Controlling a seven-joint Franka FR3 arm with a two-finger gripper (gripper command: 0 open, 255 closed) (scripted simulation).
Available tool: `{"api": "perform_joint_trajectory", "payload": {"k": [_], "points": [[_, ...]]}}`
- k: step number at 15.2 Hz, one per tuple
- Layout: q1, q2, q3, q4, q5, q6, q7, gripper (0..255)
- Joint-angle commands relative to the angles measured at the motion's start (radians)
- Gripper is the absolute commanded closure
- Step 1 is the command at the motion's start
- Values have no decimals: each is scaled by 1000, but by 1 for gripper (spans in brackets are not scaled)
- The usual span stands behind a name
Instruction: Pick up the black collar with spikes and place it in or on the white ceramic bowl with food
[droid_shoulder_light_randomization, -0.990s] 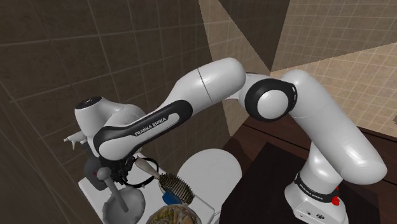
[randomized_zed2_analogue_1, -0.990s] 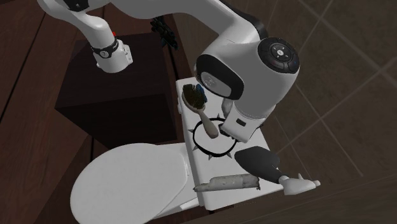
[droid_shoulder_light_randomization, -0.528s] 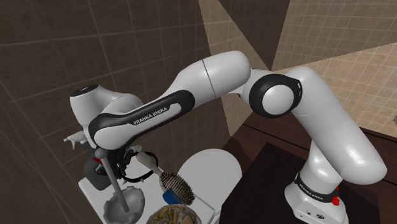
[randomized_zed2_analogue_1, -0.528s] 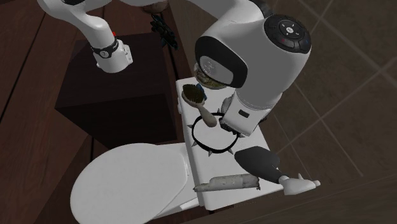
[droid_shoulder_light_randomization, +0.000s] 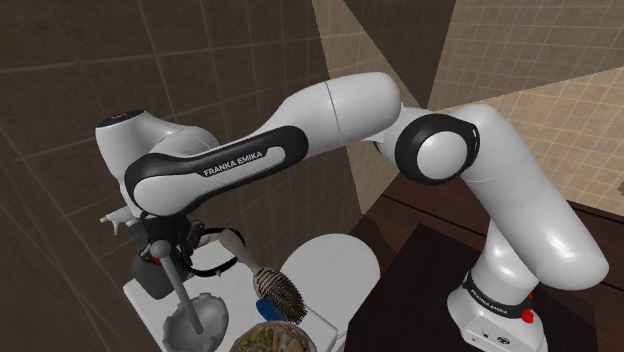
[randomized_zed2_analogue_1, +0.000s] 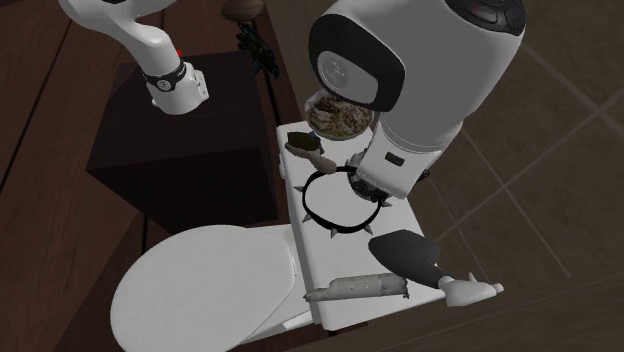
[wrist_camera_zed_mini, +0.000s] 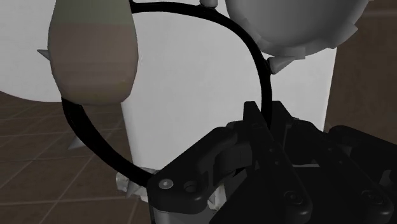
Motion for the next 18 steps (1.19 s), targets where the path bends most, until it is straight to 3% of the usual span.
{"api": "perform_joint_trajectory", "payload": {"k": [1, 6, 11, 18], "points": [[0, -9, 1, 16, 2, -24, -3, 255], [7, -13, 3, 74, 5, -85, -6, 255], [9, -186, 38, -219, 29, 33, 76, 255], [46, -350, 86, -476, 63, 131, 188, 255]]}}
